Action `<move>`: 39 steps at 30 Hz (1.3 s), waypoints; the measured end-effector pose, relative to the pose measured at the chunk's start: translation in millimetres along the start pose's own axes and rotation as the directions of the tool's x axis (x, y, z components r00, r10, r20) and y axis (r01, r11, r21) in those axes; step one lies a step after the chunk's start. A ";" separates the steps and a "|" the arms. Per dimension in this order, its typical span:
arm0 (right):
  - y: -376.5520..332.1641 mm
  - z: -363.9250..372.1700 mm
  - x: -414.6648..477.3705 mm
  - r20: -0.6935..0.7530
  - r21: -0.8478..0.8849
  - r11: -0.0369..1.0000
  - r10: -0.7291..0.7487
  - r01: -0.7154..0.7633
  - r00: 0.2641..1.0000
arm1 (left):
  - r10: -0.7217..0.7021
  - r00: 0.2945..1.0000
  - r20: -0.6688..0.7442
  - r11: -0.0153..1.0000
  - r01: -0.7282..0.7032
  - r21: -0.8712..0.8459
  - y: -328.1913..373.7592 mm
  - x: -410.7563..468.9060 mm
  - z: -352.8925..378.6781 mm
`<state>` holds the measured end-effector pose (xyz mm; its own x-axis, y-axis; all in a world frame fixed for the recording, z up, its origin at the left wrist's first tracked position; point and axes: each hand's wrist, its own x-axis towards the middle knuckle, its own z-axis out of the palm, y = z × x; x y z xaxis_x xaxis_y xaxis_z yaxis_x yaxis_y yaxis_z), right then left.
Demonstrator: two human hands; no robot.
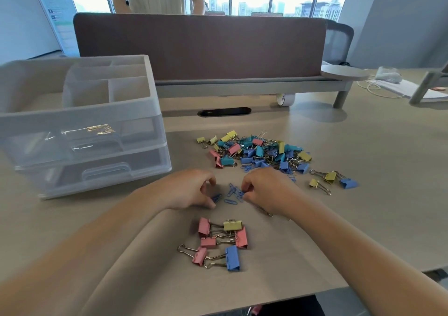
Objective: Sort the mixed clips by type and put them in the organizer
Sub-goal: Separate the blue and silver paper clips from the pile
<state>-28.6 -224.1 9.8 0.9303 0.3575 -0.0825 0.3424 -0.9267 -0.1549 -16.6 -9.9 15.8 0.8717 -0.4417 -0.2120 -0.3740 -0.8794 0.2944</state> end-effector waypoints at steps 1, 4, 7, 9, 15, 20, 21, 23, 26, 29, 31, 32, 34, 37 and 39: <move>-2.4 1.9 1.5 -0.005 0.011 1.000 0.007 -0.007 1.000 | 0.013 1.000 0.000 1.000 -0.013 0.002 -0.5 0.3 1.3; -11.4 7.0 4.9 -0.030 0.051 0.999 0.013 -0.011 0.999 | 0.043 0.998 -0.035 0.999 -0.043 -0.003 -2.9 1.5 2.9; -15.1 7.8 6.5 -0.026 0.072 0.997 0.002 0.000 1.000 | 0.053 0.997 -0.063 0.999 -0.054 -0.004 -4.2 1.8 3.0; -13.9 5.4 6.8 -0.015 0.093 0.996 -0.001 0.002 1.000 | 0.043 0.997 -0.064 0.999 -0.045 -0.025 -8.1 0.6 1.3; -10.7 0.8 5.7 -0.045 0.103 0.995 -0.003 0.007 0.999 | 0.030 0.998 -0.060 0.998 -0.034 -0.061 -17.4 -4.3 -3.4; -24.8 2.0 10.7 -0.033 0.088 0.993 -0.077 0.079 0.997 | 0.084 0.993 -0.082 0.995 -0.088 -0.044 -16.8 -3.4 3.0; -27.3 2.8 12.0 -0.027 0.071 0.994 -0.087 0.089 0.996 | 0.089 0.991 -0.097 0.995 -0.093 -0.042 -16.7 -2.8 4.3; -31.1 3.7 13.6 -0.017 0.046 0.994 -0.103 0.104 0.995 | 0.094 0.988 -0.126 0.994 -0.101 -0.050 -17.2 -1.6 6.7; -33.6 3.5 14.5 -0.008 0.046 0.993 -0.110 0.110 0.994 | 0.099 0.984 -0.147 0.993 -0.108 -0.055 -18.2 -0.6 9.3; -35.8 3.4 14.8 -0.008 0.058 0.993 -0.105 0.105 0.994 | 0.091 0.983 -0.161 0.992 -0.103 -0.072 -18.5 -0.3 10.7; -36.6 3.5 14.9 -0.008 0.067 0.993 -0.099 0.100 0.995 | 0.089 0.982 -0.167 0.992 -0.103 -0.076 -17.9 -0.5 11.0; -37.0 3.3 14.6 -0.009 0.075 0.992 -0.096 0.097 0.995 | 0.090 0.981 -0.169 0.992 -0.104 -0.075 -17.7 -0.8 11.0; -37.8 3.5 14.3 -0.013 0.092 0.991 -0.092 0.092 0.996 | 0.092 0.981 -0.171 0.992 -0.106 -0.074 -17.2 -1.9 11.2; -38.0 4.2 13.9 -0.018 0.108 0.990 -0.090 0.091 0.996 | 0.092 0.980 -0.176 0.991 -0.107 -0.078 -17.9 -2.6 11.7; -36.3 3.2 12.8 -0.025 0.134 0.987 -0.085 0.087 0.996 | 0.086 0.980 -0.177 0.992 -0.101 -0.077 -17.5 -2.8 12.0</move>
<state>-29.5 -185.5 11.2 0.9009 0.4318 -0.0444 0.4017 -0.8681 -0.2916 -16.2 4.6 0.1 0.8785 -0.4774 -0.0178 -0.4347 -0.8143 0.3847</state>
